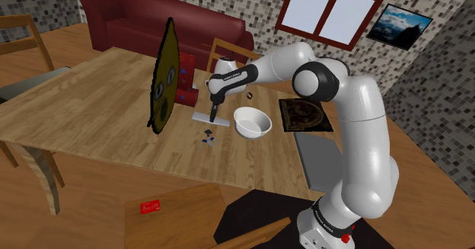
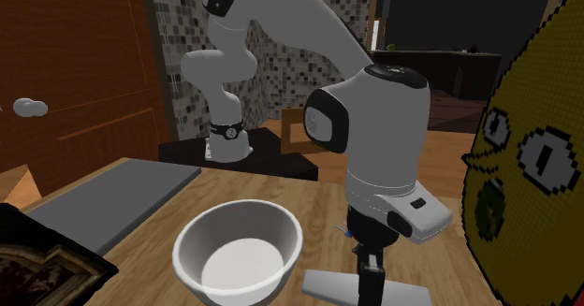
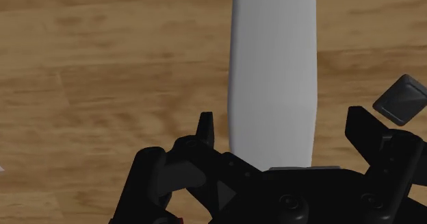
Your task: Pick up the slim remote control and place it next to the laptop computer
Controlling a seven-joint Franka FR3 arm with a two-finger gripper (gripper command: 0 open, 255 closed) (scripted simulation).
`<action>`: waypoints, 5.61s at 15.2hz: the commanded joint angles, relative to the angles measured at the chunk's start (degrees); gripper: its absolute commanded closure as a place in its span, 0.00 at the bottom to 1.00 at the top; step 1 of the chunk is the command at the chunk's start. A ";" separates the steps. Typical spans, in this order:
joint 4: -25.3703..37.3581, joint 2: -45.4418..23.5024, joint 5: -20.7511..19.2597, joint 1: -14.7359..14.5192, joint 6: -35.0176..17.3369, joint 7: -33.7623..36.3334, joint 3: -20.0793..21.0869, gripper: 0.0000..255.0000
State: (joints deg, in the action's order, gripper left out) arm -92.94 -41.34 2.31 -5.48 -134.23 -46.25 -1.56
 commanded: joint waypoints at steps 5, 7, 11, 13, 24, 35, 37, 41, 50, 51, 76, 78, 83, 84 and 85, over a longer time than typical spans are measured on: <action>0.57 -2.61 0.09 0.15 -2.06 -0.22 0.08 0.00; 0.57 -2.61 0.09 0.15 -2.06 -0.22 0.08 0.00; 0.57 -2.61 0.09 0.15 -2.05 -0.21 0.08 0.00; 0.57 -2.61 0.09 0.15 -2.05 -0.21 0.08 1.00; 0.22 -0.92 0.04 0.12 -0.72 -0.17 0.03 1.00; 0.08 4.67 -0.18 0.01 4.73 0.01 -0.14 1.00; 0.20 5.60 -0.22 -0.01 5.79 0.04 -0.16 1.00; -5.72 9.80 -0.11 0.98 4.09 -1.37 -0.44 1.00; -27.89 23.53 0.42 5.90 -4.24 -8.89 -2.31 1.00; -29.96 24.88 0.46 6.47 -4.95 -9.84 -2.62 1.00; -54.43 33.86 2.44 16.50 -20.11 -29.50 -9.97 1.00; -54.33 32.10 3.46 16.67 -21.72 -30.25 -9.61 1.00; -54.04 29.15 5.23 17.11 -24.30 -31.55 -8.81 1.00; -54.04 29.14 5.23 17.12 -24.31 -31.56 -8.81 1.00; -54.04 29.14 5.22 17.12 -24.31 -31.55 -8.81 1.00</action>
State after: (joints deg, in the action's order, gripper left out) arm -146.57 -11.50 7.56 11.59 -158.66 -77.73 -10.36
